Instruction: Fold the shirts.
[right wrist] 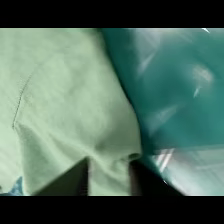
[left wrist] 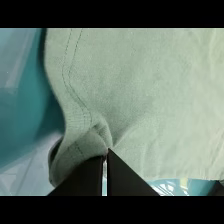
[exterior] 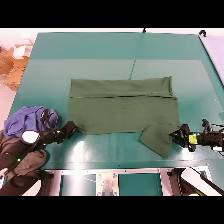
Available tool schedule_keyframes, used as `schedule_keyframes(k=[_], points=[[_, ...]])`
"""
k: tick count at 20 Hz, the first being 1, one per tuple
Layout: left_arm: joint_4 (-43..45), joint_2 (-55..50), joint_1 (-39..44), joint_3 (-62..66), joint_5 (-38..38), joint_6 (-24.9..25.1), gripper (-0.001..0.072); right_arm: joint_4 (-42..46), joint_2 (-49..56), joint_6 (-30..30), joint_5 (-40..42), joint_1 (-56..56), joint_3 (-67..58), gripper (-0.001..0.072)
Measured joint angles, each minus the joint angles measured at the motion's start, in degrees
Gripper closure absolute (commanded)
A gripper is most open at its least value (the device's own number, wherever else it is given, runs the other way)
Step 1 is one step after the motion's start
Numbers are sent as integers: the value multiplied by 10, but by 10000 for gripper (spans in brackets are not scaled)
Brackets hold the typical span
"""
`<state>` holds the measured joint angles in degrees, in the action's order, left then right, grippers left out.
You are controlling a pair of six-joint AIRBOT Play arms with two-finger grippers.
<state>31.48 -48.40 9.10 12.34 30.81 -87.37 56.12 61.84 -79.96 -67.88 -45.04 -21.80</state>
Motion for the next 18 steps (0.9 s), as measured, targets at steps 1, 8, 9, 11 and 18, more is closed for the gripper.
schedule_keyframes(k=[1, 8, 9, 11, 18], points=[[0, 0, 0, 0, 1, 0, 680, -1, 5, 7, 5, 5, -6, 606], [12, 0, 0, 15, 53, 9, 683, 12, 15, 11, -17, 16, -56, 696], [24, 0, 0, 22, 69, 4, 683, 22, 10, 0, -25, 16, -59, 696], [73, 0, 0, 42, 106, -30, 683, 50, -10, -30, -37, 17, -63, 696], [291, -6, 0, 171, 235, -162, 684, 98, -47, -90, -51, 38, -116, 697]])
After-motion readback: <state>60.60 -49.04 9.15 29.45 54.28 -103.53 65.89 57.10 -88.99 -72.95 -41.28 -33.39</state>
